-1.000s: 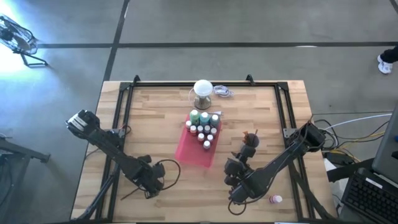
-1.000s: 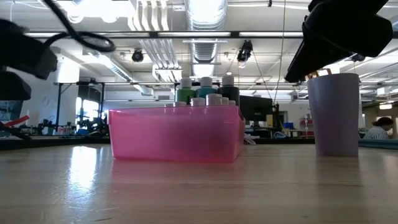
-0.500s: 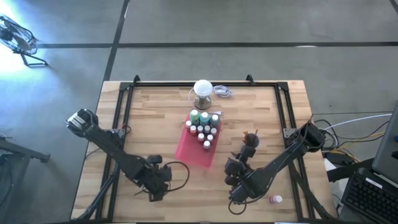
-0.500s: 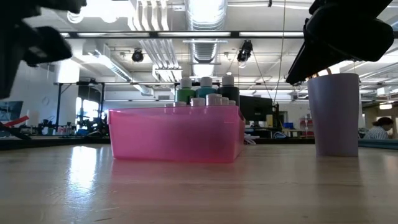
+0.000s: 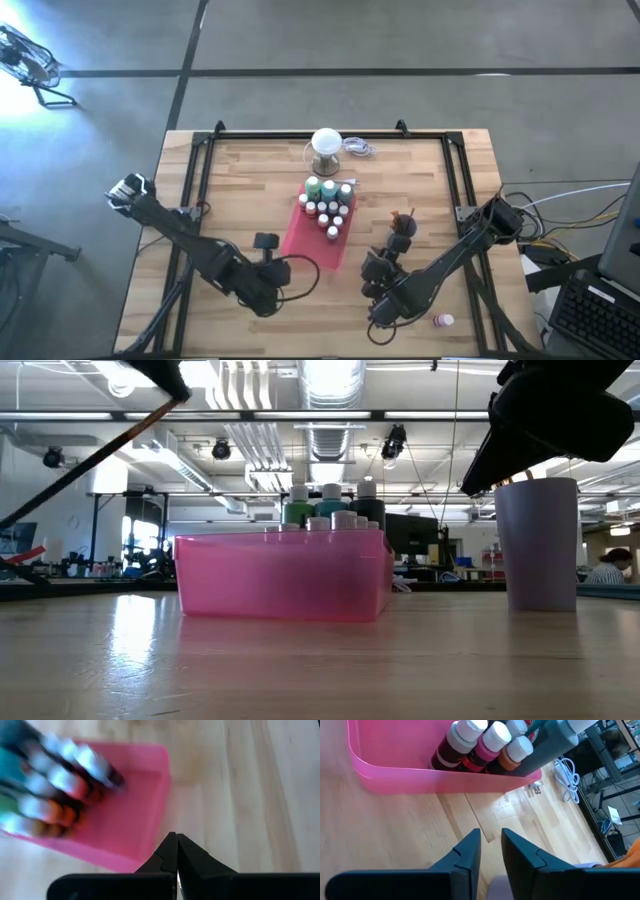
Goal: Pick & Place Paint Supplies
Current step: Put the orange paintbrush into the purple cup
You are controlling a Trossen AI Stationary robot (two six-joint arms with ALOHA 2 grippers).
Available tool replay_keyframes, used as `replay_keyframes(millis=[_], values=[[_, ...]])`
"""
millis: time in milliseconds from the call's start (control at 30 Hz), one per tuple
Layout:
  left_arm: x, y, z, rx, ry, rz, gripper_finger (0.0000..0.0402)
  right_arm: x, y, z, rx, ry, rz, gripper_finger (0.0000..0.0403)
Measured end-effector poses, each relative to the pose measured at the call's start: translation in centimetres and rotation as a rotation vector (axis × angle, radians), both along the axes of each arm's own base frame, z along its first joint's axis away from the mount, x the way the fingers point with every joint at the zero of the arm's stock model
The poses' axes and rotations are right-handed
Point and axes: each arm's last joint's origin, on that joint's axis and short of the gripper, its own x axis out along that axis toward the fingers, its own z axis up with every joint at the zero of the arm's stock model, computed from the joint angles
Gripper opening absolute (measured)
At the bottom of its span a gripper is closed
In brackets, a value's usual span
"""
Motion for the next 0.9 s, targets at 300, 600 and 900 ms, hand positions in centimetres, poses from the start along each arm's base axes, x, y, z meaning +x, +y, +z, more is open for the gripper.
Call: replay_keyframes(millis=[300, 600, 900], values=[[-0.5, 1.6, 6.3, 0.248, -0.188, 0.043, 0.0, -0.2, -0.1, -0.4, -0.005, 0.008, 0.0, 0.0054], [-0.7, 3.8, 11.0, 0.375, -0.396, 0.053, 0.0, -0.3, -0.3, -0.8, -0.038, -0.002, 0.005, 0.0051], [1.0, 5.7, 11.5, 0.276, -0.5, -0.09, 0.0, -0.4, -0.5, -1.2, -0.054, -0.016, 0.008, 0.0078]])
